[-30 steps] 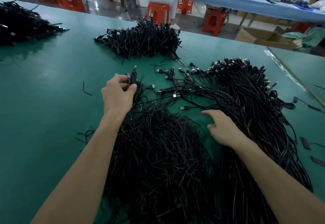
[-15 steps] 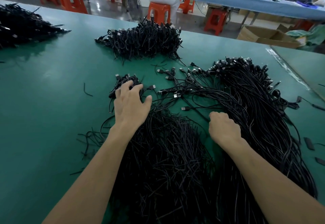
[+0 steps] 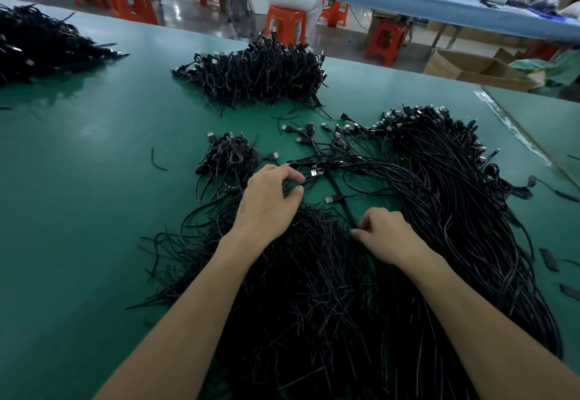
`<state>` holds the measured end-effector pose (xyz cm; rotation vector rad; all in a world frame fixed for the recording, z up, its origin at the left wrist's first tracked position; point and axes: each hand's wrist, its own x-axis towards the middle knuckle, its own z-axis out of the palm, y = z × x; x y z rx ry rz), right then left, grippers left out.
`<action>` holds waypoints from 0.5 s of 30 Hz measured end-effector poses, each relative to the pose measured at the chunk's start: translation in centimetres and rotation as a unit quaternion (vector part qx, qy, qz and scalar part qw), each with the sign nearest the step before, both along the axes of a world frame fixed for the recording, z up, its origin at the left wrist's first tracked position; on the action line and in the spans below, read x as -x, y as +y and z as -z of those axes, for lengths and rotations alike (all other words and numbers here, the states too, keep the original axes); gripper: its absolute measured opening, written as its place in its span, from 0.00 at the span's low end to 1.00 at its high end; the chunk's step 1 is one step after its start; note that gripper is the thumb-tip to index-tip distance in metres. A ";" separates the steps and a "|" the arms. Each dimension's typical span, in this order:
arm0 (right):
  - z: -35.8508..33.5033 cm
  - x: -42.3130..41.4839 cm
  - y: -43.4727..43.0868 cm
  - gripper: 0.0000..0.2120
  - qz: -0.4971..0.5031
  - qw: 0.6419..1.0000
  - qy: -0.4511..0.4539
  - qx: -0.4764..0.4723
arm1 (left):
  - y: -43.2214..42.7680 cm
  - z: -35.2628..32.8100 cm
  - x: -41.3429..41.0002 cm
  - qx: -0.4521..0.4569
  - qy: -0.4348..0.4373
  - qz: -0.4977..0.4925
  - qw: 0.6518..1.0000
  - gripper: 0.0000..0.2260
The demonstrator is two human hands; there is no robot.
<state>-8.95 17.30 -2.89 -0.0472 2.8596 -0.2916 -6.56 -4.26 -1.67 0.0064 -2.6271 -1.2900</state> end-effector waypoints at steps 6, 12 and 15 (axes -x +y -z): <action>0.0 0.5 0.9 0.14 0.079 0.993 0.005 0.092 | 0.1 0.1 -0.2 -0.006 -0.004 0.005 1.000 0.06; -5.2 -1.2 -0.2 0.10 0.097 0.866 -0.093 0.482 | 0.6 0.3 0.1 0.007 0.011 0.041 0.999 0.17; -8.6 -3.7 -1.9 0.13 -0.037 0.845 -0.114 0.521 | 1.9 -0.3 0.4 0.032 0.007 0.106 0.994 0.26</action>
